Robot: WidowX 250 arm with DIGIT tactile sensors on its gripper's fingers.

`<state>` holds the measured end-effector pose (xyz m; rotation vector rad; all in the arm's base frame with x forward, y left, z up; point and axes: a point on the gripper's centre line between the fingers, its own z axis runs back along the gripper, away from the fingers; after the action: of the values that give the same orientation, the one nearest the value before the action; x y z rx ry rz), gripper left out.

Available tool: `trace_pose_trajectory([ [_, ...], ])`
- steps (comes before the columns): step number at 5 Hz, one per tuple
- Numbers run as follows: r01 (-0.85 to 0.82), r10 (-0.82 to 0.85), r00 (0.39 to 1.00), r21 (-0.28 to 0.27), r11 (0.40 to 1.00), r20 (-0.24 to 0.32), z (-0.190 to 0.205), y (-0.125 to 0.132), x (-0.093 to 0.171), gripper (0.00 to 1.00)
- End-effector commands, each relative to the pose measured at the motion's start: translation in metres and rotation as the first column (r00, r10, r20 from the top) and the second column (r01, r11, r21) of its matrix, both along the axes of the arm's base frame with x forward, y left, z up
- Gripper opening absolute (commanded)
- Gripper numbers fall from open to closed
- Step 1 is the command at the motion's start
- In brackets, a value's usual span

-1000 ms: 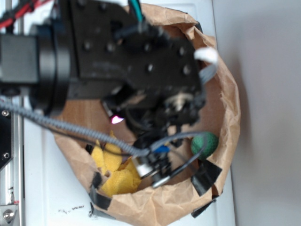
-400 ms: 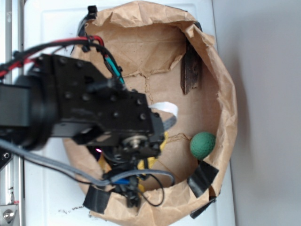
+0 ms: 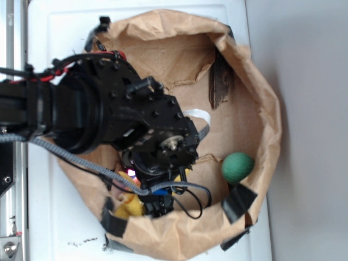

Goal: Grab the yellow cloth.

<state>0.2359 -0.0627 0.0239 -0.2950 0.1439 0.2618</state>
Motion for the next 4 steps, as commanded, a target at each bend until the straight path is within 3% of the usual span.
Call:
trace_pose_trajectory([
  [1, -0.018, 0.019, 0.997, -0.014, 1.000, 0.076, 0.028, 0.003, -0.007, 0.00],
  [2, -0.048, 0.057, 0.991, -0.075, 0.996, 0.124, 0.059, 0.021, 0.009, 0.00],
  [3, -0.094, 0.125, 0.967, -0.143, 0.985, 0.223, 0.096, 0.043, 0.009, 0.00],
  [4, -0.103, 0.137, 0.955, -0.138, 0.985, 0.262, 0.120, 0.055, 0.006, 0.00],
])
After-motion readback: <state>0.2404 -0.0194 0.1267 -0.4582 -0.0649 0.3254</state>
